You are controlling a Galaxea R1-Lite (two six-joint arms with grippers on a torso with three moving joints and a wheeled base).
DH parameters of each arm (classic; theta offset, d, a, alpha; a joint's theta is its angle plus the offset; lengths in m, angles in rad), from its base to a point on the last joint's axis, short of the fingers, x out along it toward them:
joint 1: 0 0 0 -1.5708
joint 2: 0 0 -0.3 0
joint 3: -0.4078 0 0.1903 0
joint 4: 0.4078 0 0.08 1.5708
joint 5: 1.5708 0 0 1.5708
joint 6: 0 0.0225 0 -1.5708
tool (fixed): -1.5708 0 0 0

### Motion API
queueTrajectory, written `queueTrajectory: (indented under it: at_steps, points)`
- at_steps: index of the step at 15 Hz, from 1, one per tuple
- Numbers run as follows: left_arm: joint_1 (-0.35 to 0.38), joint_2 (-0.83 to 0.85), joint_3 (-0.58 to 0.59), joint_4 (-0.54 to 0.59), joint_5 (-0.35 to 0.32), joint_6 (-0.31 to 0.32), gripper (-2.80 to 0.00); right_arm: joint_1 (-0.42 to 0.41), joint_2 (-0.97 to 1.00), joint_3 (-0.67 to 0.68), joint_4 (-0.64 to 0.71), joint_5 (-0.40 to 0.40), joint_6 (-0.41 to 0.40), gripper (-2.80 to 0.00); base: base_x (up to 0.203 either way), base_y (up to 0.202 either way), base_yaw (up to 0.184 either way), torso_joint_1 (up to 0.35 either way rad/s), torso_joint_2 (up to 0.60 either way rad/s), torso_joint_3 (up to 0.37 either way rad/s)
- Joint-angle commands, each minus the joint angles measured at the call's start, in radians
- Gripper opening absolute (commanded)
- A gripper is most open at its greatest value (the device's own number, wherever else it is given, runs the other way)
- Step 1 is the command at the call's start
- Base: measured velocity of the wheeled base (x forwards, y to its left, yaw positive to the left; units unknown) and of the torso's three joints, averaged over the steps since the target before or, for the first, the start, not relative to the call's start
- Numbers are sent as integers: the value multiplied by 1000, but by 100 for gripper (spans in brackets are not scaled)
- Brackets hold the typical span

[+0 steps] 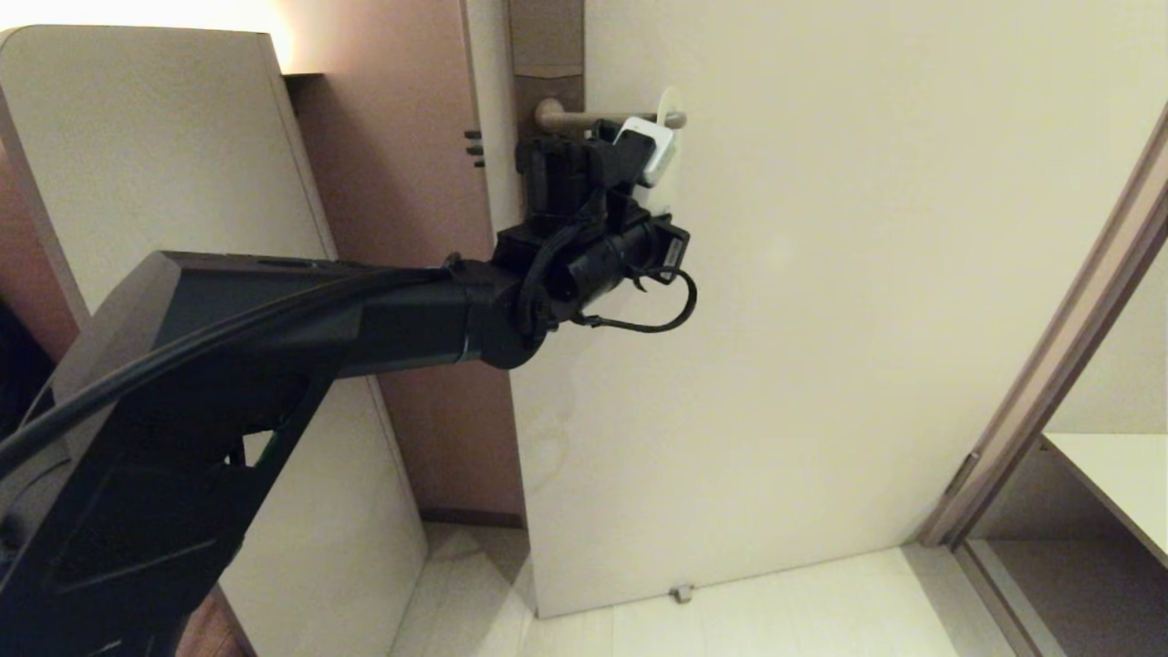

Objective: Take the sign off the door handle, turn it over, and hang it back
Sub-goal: Take down the sign

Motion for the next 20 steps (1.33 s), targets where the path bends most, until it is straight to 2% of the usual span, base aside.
queueTrajectory:
  at_steps: [1, 14, 20]
  points:
    - [5, -1, 0, -2, 1, 2, -280, 0, 1, 0, 0, 0, 0, -280, 0, 0, 0, 0, 0, 0]
    - [24, -6, -3, -5, 0, 2, -280, 0, 1, 0, 0, 0, 0, -280, 0, 0, 0, 0, 0, 0]
    - [55, 0, -3, -5, 0, 2, -280, 0, 1, 0, 0, 0, 0, -280, 0, 0, 0, 0, 0, 0]
